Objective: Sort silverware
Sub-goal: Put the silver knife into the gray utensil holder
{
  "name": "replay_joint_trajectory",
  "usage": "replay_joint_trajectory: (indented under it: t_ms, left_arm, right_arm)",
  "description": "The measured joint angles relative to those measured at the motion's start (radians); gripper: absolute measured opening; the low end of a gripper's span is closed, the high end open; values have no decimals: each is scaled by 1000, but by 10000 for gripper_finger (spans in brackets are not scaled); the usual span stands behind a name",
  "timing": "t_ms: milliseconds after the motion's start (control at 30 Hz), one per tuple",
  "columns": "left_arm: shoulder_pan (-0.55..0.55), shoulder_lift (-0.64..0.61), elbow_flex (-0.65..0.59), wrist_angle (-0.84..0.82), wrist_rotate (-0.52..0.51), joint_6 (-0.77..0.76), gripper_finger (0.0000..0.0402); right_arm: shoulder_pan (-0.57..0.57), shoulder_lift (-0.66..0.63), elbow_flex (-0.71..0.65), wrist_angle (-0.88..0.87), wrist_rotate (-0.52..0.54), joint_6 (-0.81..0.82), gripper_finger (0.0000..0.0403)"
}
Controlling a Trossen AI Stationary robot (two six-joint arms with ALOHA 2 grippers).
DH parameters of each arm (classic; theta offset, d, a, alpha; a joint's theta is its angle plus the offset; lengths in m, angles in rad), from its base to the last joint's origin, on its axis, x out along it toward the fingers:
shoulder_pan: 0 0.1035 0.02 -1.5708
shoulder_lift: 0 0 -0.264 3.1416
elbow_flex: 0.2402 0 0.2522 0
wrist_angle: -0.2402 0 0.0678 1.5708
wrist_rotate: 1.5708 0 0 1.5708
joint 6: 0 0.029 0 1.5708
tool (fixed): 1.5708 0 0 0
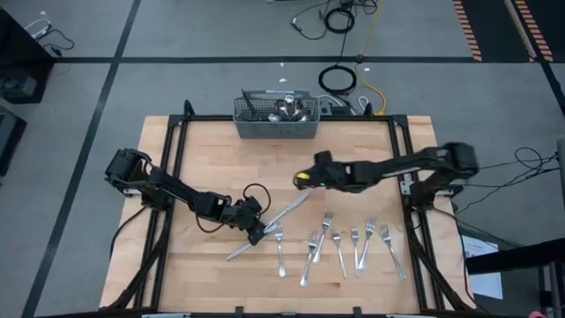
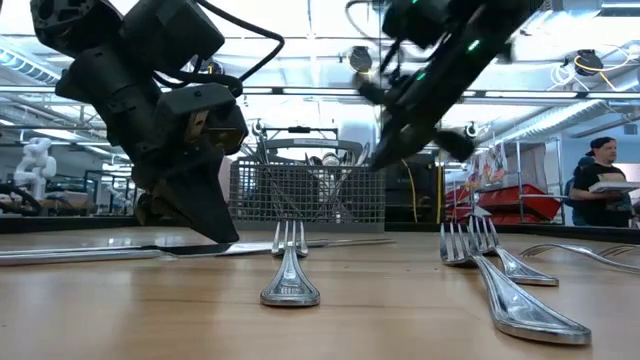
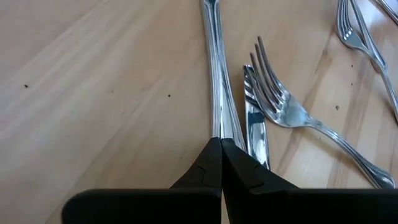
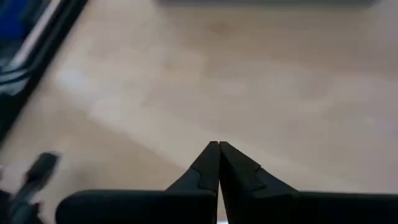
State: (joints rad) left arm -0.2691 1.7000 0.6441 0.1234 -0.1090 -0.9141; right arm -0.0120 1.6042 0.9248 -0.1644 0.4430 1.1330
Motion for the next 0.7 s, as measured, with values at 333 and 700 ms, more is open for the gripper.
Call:
replay_joint_trajectory:
  t_ms: [333, 700]
  left_arm:
    - [2, 0, 0, 23, -33, -22, 0]
    - [16, 2, -2, 47, -26, -21, 0]
  right_arm:
    - [201, -104, -260, 120, 34, 565, 68]
    - [262, 33, -392, 404, 183, 896, 167]
